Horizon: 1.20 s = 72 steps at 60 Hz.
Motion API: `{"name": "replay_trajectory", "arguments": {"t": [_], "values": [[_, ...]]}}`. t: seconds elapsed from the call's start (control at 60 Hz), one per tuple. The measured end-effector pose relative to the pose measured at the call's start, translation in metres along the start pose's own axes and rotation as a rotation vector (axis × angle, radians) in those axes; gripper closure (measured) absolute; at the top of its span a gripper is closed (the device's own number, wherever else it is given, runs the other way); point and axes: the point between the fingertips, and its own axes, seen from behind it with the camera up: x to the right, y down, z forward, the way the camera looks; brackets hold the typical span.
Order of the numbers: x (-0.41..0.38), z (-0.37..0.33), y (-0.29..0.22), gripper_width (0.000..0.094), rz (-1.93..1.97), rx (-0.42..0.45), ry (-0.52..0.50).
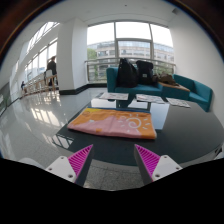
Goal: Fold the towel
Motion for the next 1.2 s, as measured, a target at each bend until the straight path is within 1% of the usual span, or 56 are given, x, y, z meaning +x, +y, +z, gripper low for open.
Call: {"name": "replay_trajectory", "arguments": {"t": [0.167, 0.3, 0.4, 0.5, 0.567, 0.583, 0.633, 0.683, 0.75, 0.783, 0.817, 0.833, 0.9, 0.983, 1.033, 1.067, 1.133, 1.2], "values": [[-0.077, 0.07, -0.033, 0.0126, -0.025, -0.014, -0.058], [-0.123, 0.123, -0.058, 0.0158, -0.021, -0.028, -0.092], [-0.143, 0.162, -0.067, 0.0211, -0.046, -0.044, -0.084], [-0.147, 0.196, -0.063, 0.0301, -0.08, -0.078, -0.067], [-0.15, 0.206, -0.056, 0.0363, -0.098, -0.12, -0.061], [-0.15, 0.206, -0.058, 0.0376, -0.106, -0.114, -0.059], [-0.15, 0.208, -0.058, 0.0466, -0.122, -0.116, -0.051], [-0.152, 0.205, -0.059, 0.0514, -0.127, -0.115, -0.048], [-0.152, 0.205, -0.058, 0.0641, -0.131, -0.114, -0.047], [-0.146, 0.207, -0.059, 0.0737, -0.133, -0.112, -0.028], [-0.136, 0.208, -0.061, 0.0869, -0.138, -0.108, 0.008], [-0.131, 0.209, -0.062, 0.0897, -0.139, -0.105, 0.025], [-0.132, 0.209, -0.062, 0.0897, -0.115, -0.104, 0.016], [-0.133, 0.201, -0.069, 0.0896, -0.066, -0.114, -0.021], [-0.132, 0.189, -0.087, 0.0896, -0.016, -0.078, -0.027], [-0.115, 0.177, -0.104, 0.0896, 0.001, -0.048, -0.024], [-0.082, 0.156, -0.131, 0.0897, 0.028, 0.013, 0.002], [-0.047, 0.141, -0.144, 0.0897, 0.056, 0.04, 0.039]]}}
